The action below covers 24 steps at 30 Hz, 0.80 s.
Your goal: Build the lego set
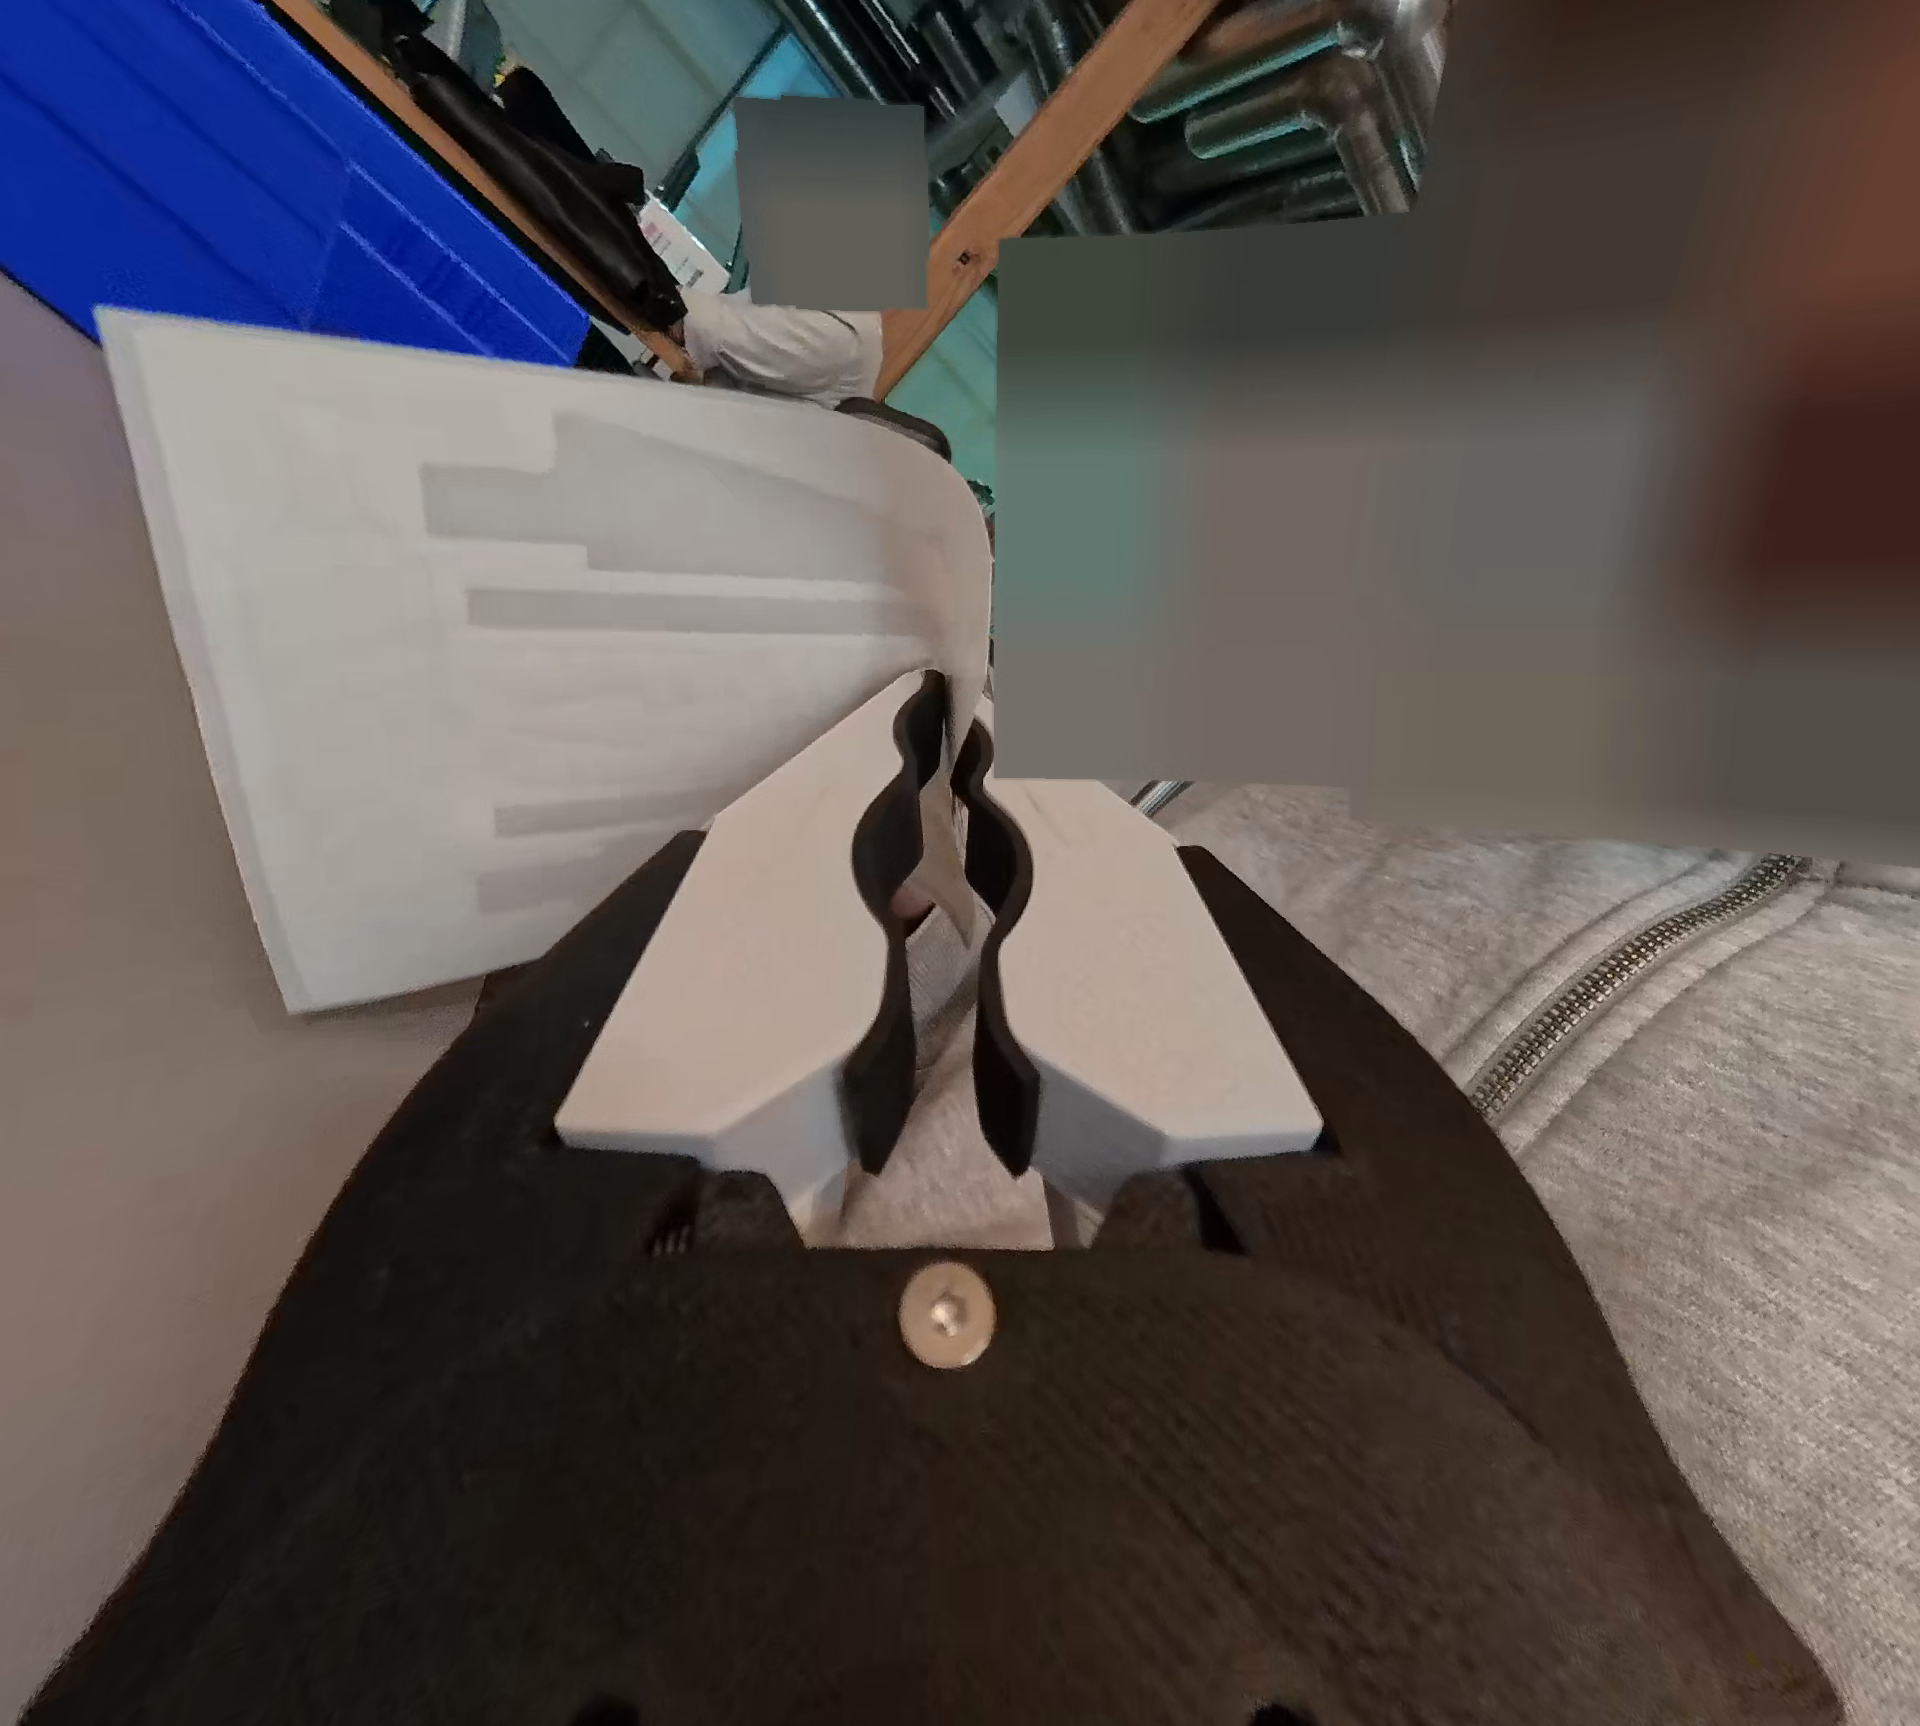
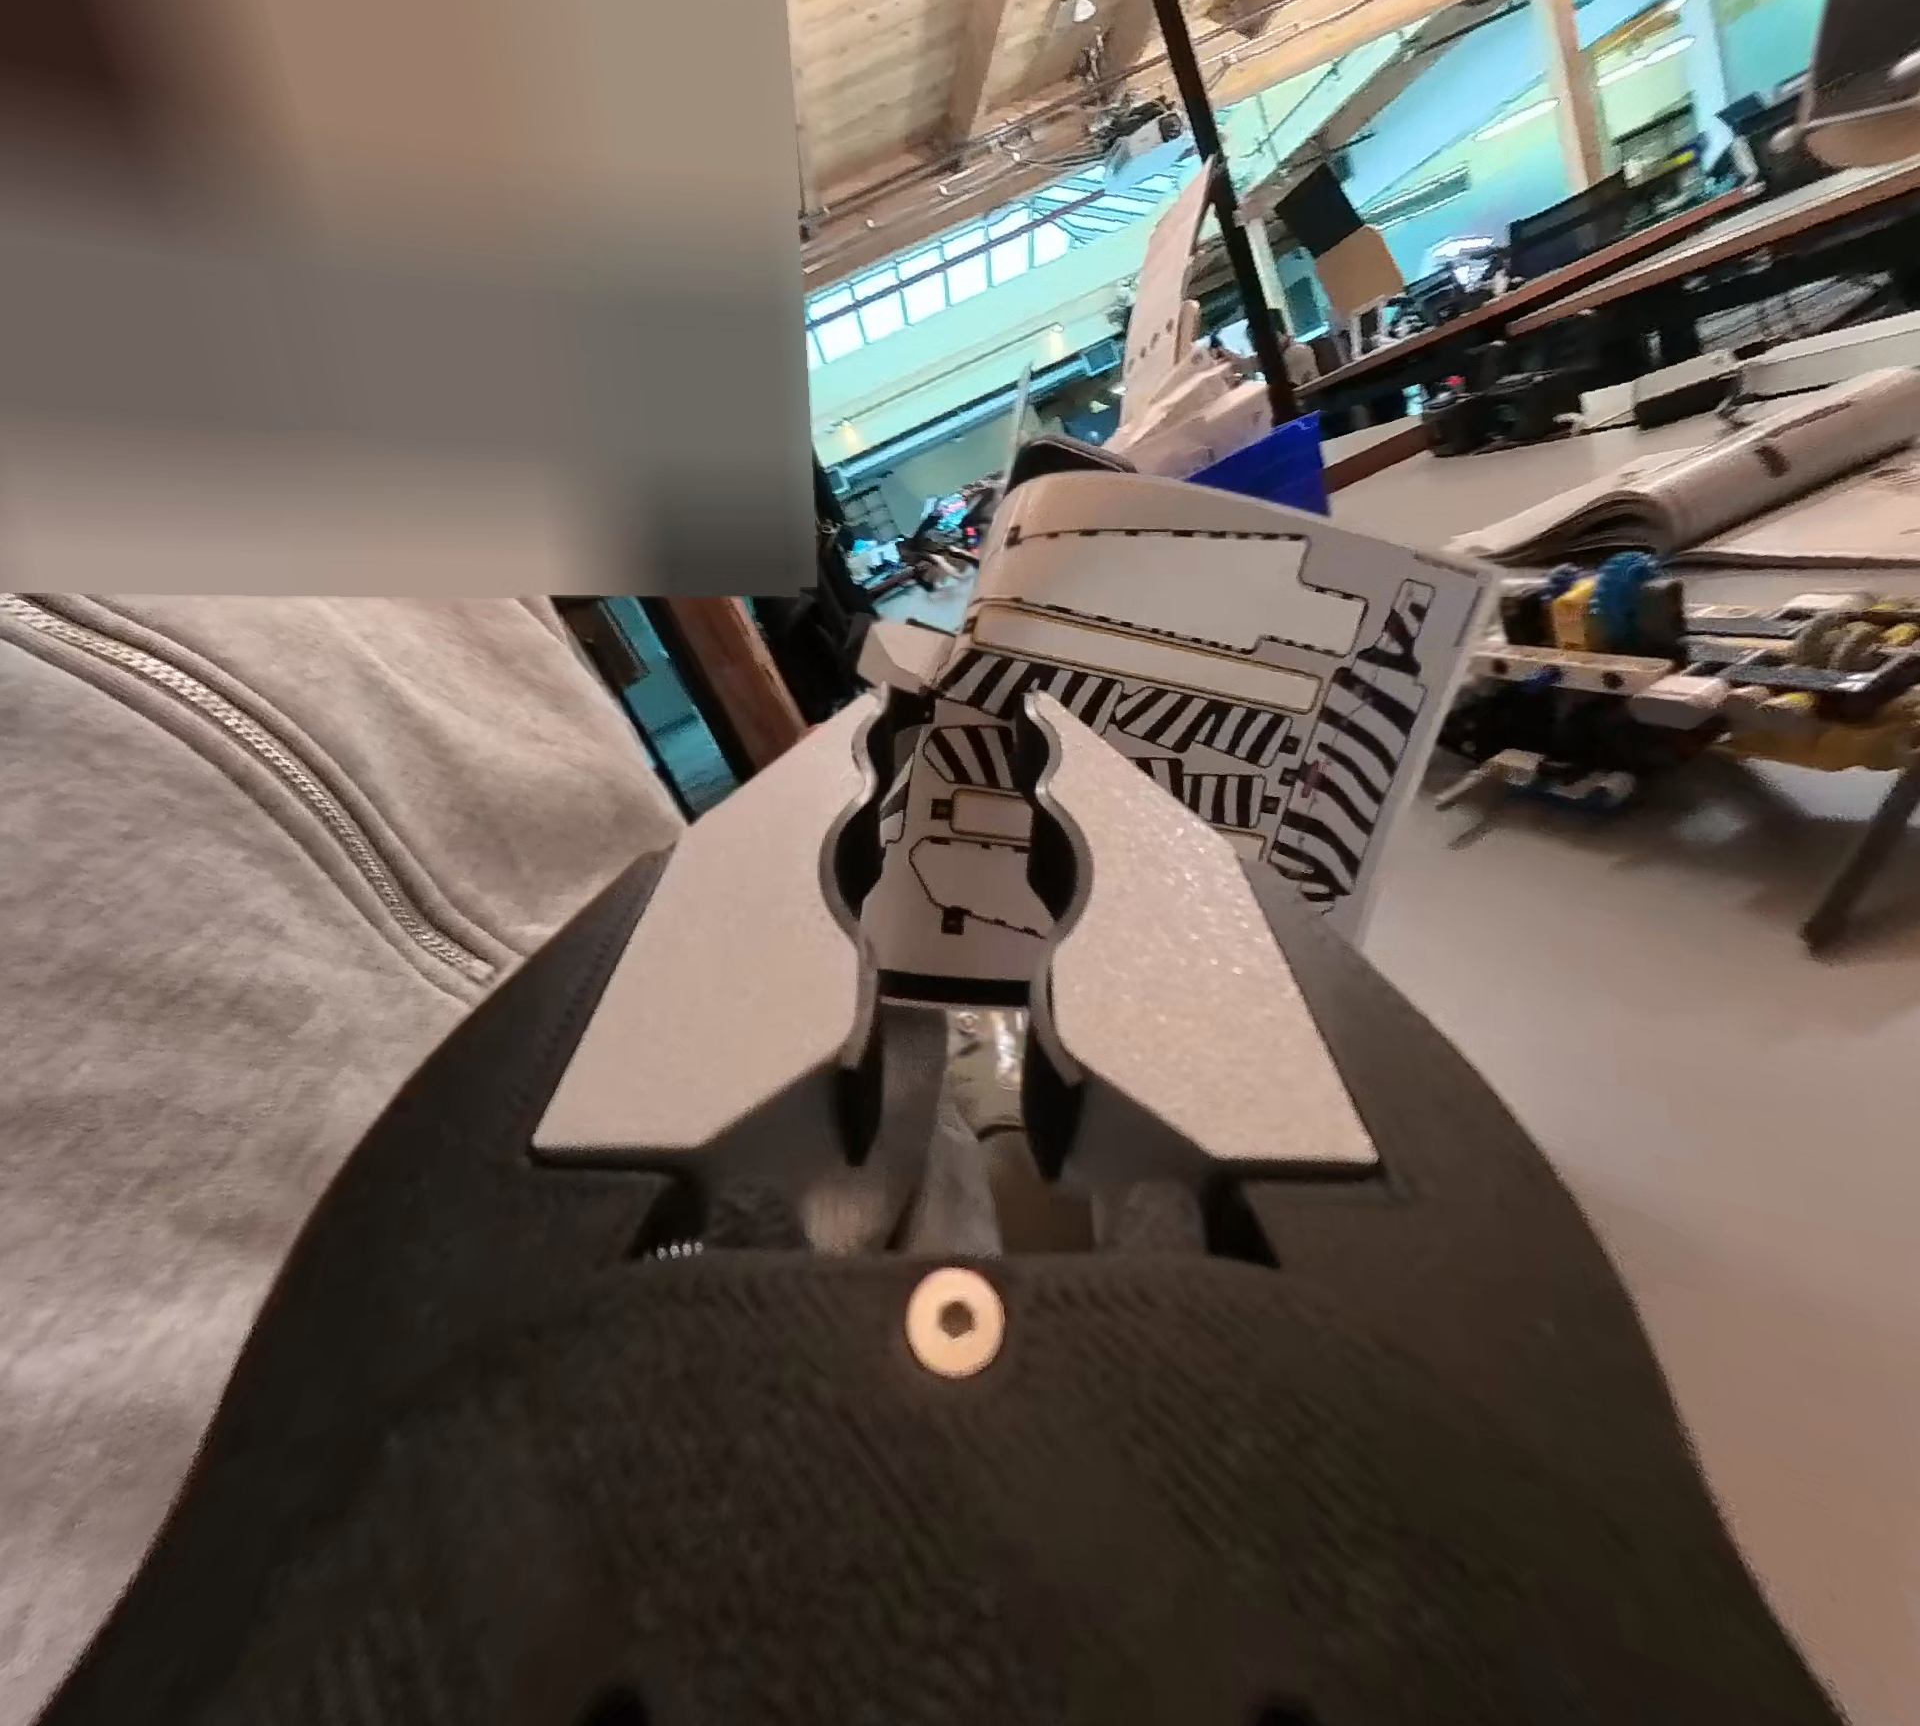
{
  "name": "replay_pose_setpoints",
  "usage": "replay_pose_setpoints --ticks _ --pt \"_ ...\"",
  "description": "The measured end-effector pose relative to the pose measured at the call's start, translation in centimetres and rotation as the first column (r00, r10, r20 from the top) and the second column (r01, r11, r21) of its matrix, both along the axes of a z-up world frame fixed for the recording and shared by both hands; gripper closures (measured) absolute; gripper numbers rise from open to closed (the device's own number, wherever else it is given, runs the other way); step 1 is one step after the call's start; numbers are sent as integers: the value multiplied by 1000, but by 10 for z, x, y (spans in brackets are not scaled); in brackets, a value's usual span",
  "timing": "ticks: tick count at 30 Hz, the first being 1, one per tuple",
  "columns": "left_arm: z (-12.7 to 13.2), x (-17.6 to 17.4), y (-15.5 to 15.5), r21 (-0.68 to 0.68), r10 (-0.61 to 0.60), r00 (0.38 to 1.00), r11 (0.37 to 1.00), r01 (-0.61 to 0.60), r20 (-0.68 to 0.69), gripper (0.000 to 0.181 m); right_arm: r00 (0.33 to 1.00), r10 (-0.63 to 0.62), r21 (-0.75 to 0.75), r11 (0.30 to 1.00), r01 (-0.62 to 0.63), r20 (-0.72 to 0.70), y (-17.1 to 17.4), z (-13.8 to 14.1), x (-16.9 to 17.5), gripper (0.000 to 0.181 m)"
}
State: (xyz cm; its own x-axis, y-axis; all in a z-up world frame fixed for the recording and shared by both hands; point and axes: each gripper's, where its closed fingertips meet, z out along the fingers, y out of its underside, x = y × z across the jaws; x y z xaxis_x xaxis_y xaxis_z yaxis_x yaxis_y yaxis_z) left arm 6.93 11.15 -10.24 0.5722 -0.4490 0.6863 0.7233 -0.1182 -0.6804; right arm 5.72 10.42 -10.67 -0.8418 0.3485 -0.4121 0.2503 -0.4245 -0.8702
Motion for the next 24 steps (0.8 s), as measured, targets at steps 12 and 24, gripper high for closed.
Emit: replay_pose_setpoints --ticks 12,24 --pt "5 3 -3 35 -35 999 999 34 29 181 989 137 -161 979 -126 63 -3 4 4 163" --pt "3 5 -1 21 -19 1000 1000 19 -11 181 1000 -10 -64 998 10 2 7 7 -2 172"
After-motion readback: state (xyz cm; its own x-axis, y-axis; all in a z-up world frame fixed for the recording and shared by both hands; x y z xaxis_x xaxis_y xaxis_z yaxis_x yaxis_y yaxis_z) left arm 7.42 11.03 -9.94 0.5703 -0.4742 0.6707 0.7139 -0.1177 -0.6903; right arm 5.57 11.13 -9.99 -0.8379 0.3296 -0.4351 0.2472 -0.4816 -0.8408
